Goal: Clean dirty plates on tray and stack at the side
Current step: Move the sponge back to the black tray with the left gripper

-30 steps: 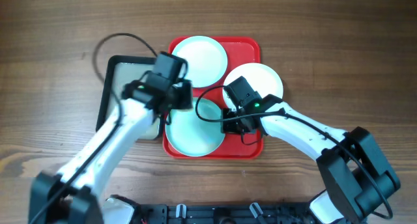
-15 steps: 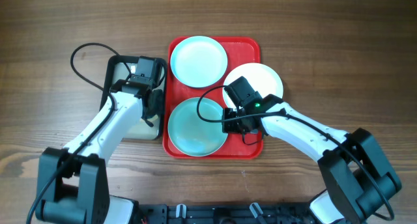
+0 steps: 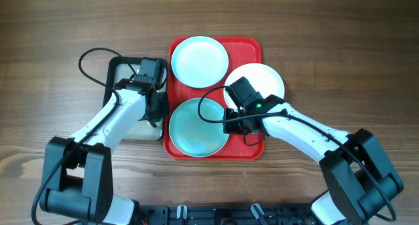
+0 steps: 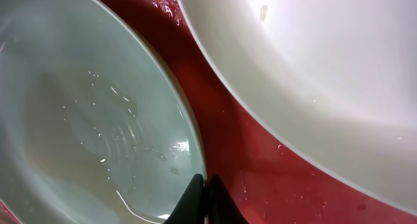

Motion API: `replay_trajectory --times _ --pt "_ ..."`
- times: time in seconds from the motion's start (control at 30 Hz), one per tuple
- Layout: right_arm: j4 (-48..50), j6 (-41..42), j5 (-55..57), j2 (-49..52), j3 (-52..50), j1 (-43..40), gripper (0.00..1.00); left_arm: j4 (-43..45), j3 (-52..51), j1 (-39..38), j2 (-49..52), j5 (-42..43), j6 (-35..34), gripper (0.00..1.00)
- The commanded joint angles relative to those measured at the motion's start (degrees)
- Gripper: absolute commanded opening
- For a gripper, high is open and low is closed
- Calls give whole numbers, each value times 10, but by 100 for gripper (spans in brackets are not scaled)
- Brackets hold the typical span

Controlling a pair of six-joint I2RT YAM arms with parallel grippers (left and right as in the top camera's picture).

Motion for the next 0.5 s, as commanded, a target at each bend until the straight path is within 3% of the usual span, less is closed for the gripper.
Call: replay_trajectory --times 0.0,0.23,0.47 --pt "0 -5 12 -13 11 -2 4 2 -3 3 3 42 3 4" --pt "0 -5 12 -13 11 -2 4 9 4 3 -17 -11 18 4" --pt "-1 -5 17 -9 10 -2 11 10 25 6 -152 -85 -7 4"
